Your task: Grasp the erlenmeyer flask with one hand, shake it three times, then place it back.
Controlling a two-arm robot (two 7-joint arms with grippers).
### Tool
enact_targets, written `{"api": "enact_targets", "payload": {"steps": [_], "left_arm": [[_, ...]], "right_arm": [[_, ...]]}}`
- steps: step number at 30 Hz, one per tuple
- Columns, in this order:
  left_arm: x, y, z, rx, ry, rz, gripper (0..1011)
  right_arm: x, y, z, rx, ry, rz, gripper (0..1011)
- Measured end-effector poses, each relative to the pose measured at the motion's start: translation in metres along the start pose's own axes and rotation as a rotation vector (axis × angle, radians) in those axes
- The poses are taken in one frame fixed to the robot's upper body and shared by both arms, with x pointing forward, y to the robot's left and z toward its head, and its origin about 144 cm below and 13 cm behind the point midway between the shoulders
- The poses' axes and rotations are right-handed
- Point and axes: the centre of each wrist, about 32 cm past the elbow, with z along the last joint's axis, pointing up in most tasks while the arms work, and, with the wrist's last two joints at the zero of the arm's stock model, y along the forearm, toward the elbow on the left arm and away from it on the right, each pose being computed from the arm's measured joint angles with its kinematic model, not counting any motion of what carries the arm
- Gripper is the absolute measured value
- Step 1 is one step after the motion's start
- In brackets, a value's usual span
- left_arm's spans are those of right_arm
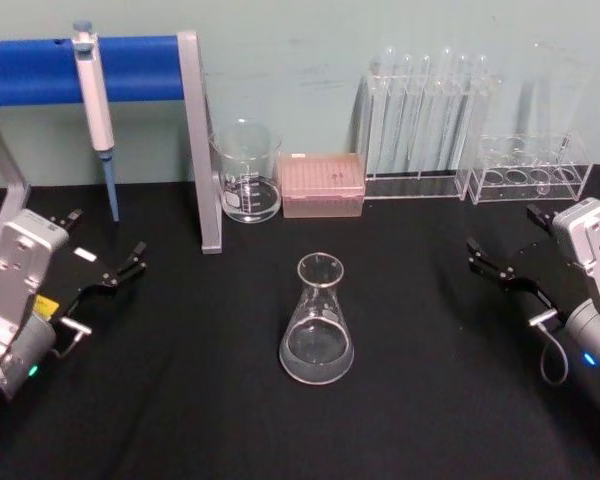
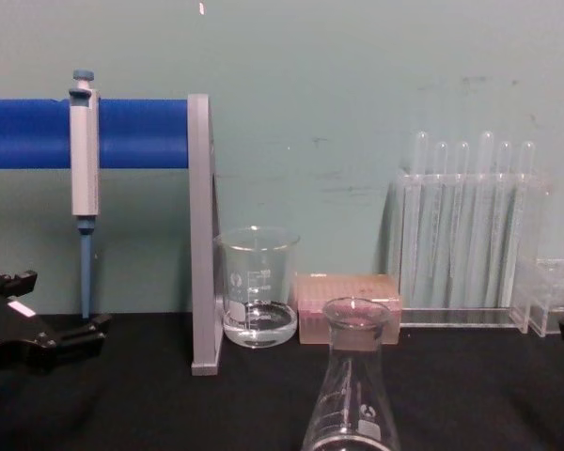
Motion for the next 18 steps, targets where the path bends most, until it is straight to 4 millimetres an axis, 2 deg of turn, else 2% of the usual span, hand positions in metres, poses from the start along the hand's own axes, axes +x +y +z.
{"api": "enact_targets", "payload": {"steps": [18], "left_arm": [[0.0,0.0,0.0,0.0,0.0,0.0,1001]], "right_arm": [[0.0,0.0,0.0,0.0,0.0,0.0,1000]]}}
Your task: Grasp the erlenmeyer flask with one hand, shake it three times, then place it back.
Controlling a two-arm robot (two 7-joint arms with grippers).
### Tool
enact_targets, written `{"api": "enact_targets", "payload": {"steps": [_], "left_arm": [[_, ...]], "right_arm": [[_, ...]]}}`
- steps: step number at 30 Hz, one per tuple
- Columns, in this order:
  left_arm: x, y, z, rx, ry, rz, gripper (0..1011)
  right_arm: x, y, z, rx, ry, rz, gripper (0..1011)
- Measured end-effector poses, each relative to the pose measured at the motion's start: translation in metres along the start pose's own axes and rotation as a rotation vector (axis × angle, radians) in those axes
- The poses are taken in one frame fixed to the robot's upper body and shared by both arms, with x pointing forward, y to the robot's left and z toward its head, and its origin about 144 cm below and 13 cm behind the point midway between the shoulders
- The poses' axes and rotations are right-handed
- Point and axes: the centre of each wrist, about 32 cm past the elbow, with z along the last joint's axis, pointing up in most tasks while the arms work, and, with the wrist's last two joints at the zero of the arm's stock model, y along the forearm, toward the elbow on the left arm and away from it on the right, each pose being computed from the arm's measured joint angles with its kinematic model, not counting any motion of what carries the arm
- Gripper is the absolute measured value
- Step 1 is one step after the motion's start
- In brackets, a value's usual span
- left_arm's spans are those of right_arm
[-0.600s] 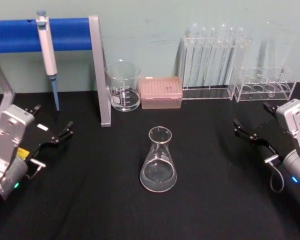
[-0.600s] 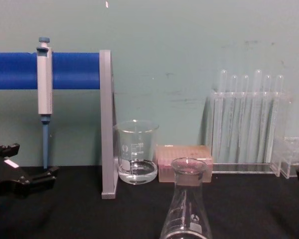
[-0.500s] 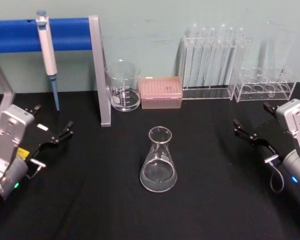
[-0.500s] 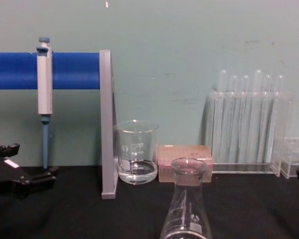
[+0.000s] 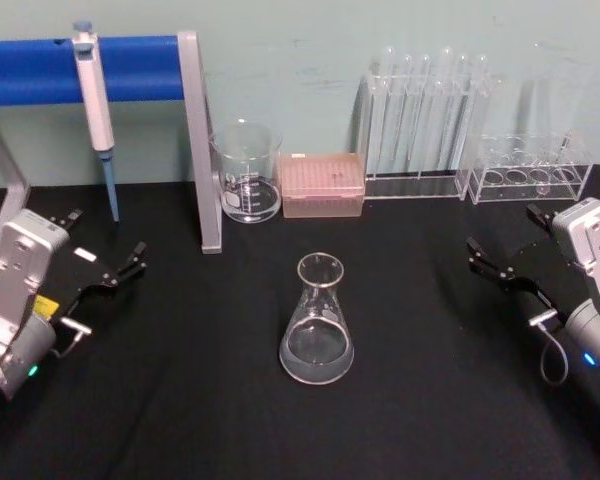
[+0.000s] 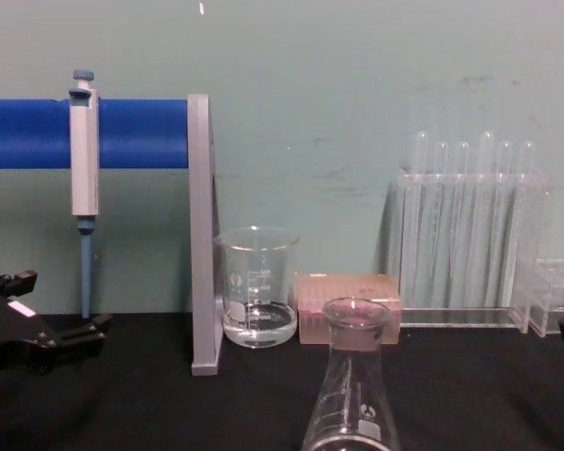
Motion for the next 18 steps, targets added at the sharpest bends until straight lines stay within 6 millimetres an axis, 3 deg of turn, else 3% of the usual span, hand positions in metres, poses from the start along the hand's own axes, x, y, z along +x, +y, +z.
{"api": "enact_targets", "payload": {"steps": [10,18], "left_arm": [[0.0,0.0,0.0,0.0,0.0,0.0,1001],[0.0,0.0,0.0,0.0,0.0,0.0,1001]], "right_arm": [[0.0,0.0,0.0,0.0,0.0,0.0,1000],[0.011,-0.001,0.004,0.013,0.04,0.033,1000]]}}
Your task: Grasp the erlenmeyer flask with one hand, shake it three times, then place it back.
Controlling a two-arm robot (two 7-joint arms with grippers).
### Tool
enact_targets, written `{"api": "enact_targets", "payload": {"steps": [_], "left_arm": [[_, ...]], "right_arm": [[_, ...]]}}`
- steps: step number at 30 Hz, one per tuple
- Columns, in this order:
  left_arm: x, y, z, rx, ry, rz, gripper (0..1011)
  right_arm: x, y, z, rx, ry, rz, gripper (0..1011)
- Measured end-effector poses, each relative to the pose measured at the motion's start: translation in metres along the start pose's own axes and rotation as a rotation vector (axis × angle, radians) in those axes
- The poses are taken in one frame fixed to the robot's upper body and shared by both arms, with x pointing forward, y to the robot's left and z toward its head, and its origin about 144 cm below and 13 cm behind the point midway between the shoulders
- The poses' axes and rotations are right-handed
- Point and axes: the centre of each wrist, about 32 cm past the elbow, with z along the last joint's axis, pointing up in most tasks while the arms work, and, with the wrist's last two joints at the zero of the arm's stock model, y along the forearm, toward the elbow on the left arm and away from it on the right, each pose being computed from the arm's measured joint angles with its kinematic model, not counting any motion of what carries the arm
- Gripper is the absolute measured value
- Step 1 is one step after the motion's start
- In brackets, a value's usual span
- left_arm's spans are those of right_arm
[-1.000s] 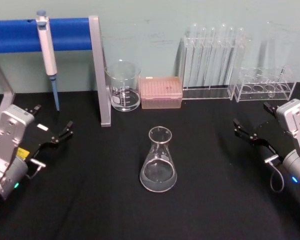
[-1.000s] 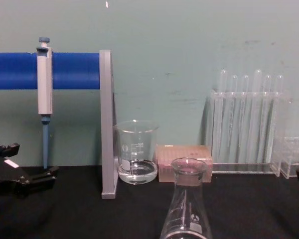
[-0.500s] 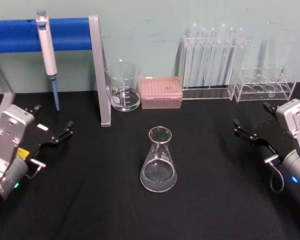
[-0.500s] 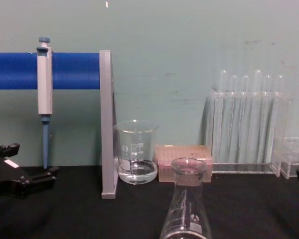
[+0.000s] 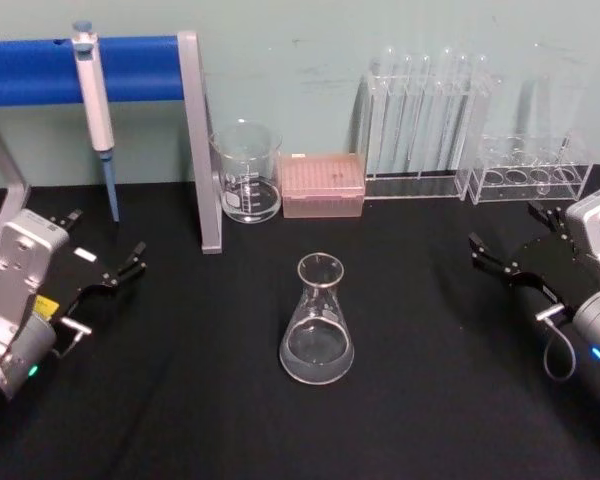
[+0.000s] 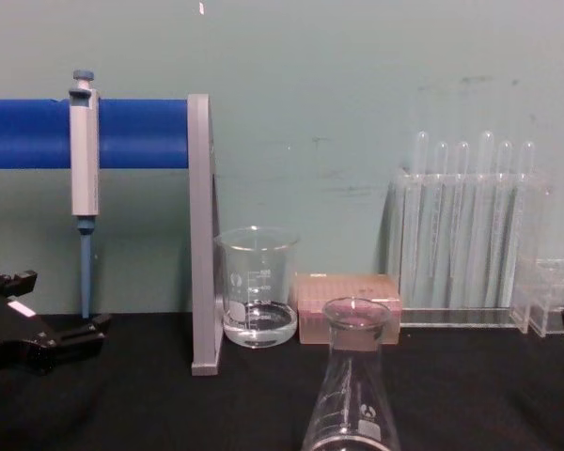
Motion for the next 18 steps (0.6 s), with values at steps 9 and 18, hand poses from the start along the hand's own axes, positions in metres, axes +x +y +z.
{"api": "enact_targets", "payload": {"steps": [9,18], "left_arm": [[0.0,0.0,0.0,0.0,0.0,0.0,1001],[0.0,0.0,0.0,0.0,0.0,0.0,1001]], "right_arm": [[0.008,-0.01,0.004,0.038,0.041,0.059,1000],[0.01,-0.026,0.011,0.077,0.067,0.163,1000]]}}
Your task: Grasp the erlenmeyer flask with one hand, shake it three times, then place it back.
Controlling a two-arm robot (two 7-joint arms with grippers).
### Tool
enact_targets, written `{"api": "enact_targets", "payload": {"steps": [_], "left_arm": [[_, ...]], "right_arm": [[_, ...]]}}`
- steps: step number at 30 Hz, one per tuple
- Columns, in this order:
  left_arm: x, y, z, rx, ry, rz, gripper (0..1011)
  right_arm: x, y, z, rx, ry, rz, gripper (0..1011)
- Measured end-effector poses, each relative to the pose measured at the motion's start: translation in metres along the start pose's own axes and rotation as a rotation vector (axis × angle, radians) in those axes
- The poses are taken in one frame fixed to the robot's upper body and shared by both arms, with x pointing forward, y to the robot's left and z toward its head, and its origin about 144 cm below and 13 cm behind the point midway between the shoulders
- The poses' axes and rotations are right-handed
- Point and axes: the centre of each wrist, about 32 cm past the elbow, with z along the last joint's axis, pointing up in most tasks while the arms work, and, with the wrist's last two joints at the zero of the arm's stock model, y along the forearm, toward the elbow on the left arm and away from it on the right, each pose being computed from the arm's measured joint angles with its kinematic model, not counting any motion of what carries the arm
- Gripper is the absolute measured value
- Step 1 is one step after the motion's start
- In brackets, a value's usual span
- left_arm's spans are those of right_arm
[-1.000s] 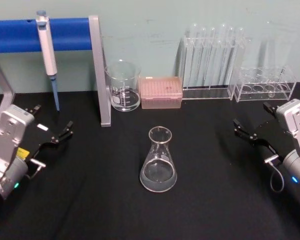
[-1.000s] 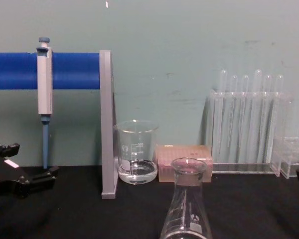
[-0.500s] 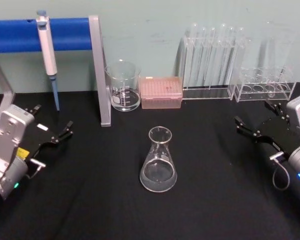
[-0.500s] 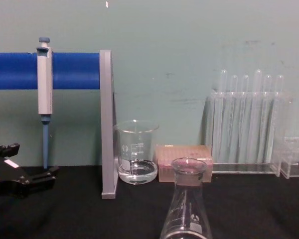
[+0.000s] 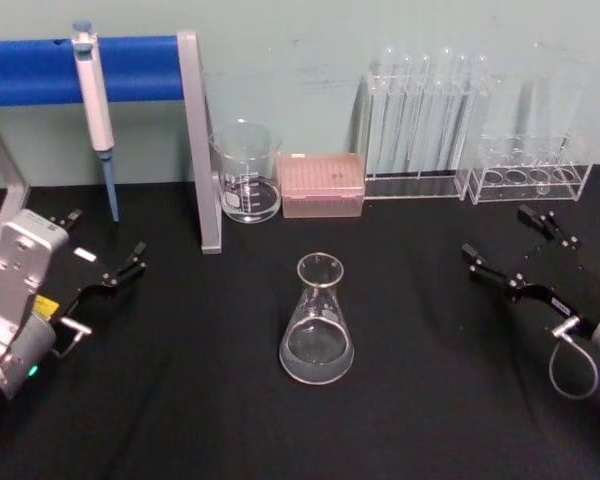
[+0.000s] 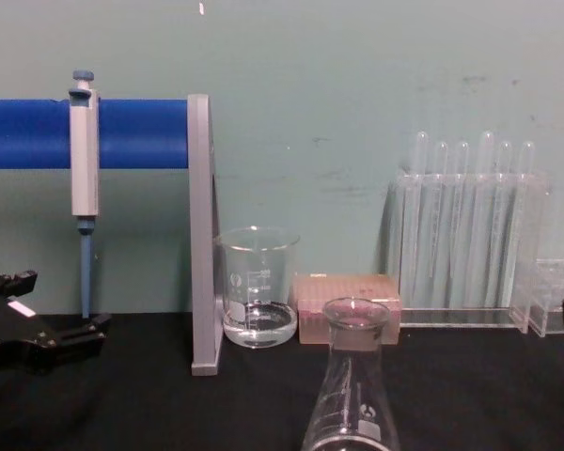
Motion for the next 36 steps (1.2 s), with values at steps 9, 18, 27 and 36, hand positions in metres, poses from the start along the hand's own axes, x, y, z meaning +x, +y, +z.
{"api": "enact_targets", "payload": {"steps": [9,18,27,36], "left_arm": [[0.0,0.0,0.0,0.0,0.0,0.0,1001],[0.0,0.0,0.0,0.0,0.0,0.0,1001],[0.0,0.0,0.0,0.0,0.0,0.0,1001],[0.0,0.0,0.0,0.0,0.0,0.0,1001]], "right_arm": [[-0.004,-0.011,0.007,0.036,0.025,0.104,1000],[-0.009,-0.012,0.009,0.06,0.051,0.238,1000],[-0.008,0.001,0.009,0.081,0.057,0.366,1000],[-0.009,0.019,0.007,0.106,0.058,0.477,1000]]}}
